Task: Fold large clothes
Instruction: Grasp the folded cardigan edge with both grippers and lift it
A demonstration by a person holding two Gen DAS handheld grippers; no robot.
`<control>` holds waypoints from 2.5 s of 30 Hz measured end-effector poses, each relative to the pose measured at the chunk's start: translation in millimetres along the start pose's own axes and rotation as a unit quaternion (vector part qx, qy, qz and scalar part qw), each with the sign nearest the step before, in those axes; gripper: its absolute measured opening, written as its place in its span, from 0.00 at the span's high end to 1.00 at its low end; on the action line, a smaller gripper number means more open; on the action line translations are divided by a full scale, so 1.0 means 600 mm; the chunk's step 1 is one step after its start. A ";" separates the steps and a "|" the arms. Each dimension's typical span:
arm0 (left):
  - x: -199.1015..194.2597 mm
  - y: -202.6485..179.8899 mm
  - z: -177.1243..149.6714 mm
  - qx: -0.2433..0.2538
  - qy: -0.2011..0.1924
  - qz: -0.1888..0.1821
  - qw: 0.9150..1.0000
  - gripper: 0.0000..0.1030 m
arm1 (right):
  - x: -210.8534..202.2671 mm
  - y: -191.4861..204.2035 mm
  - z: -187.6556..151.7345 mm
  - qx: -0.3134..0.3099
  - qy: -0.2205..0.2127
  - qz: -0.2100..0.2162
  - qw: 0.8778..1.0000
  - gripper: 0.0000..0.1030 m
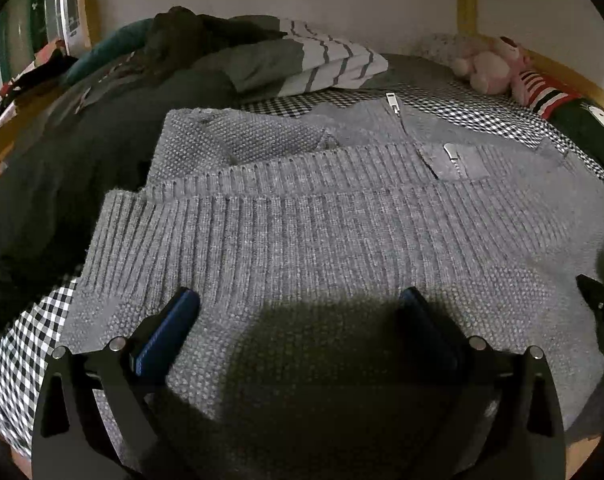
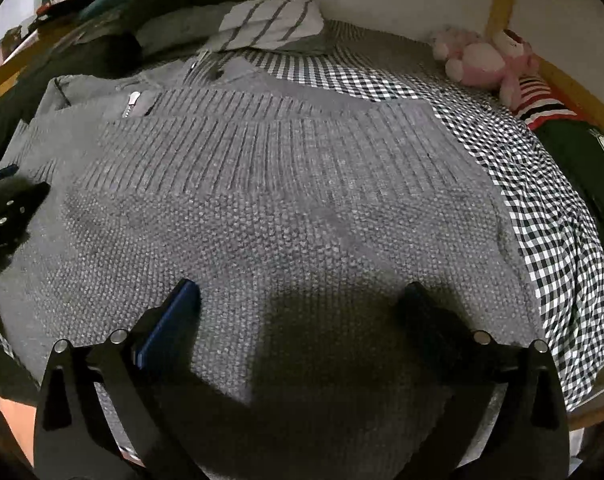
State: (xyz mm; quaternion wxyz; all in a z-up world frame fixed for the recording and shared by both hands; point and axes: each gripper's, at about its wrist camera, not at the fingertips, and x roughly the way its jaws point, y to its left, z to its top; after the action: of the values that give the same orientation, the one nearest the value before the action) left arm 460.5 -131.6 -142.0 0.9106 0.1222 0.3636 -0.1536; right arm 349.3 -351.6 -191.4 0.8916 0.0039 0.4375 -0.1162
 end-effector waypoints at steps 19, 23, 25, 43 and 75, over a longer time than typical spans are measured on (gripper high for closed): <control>-0.144 0.004 -0.052 -0.130 -0.002 -0.044 0.991 0.04 | -0.153 -0.004 -0.068 0.121 -0.088 0.144 0.978 0.03; -0.150 0.024 -0.106 -0.268 0.002 -0.125 0.955 0.04 | -0.140 -0.021 -0.137 0.209 -0.076 0.247 0.943 0.03; -0.153 0.038 -0.139 -0.337 -0.018 -0.160 0.927 0.04 | -0.129 -0.022 -0.167 0.237 -0.071 0.298 0.922 0.03; -0.036 0.075 -0.279 -0.571 -0.055 -0.299 0.762 0.05 | 0.036 -0.089 -0.289 0.547 -0.057 0.466 0.693 0.03; -0.092 0.045 0.035 -0.330 -0.114 -0.192 0.917 0.86 | -0.114 -0.169 -0.089 0.449 -0.200 0.466 0.736 0.87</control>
State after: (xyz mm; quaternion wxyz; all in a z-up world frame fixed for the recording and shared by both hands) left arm 445.7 -103.0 -85.7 0.8875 -0.2757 0.3036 -0.2101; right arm 246.0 -430.4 -161.0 0.7959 0.5840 0.0893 0.1325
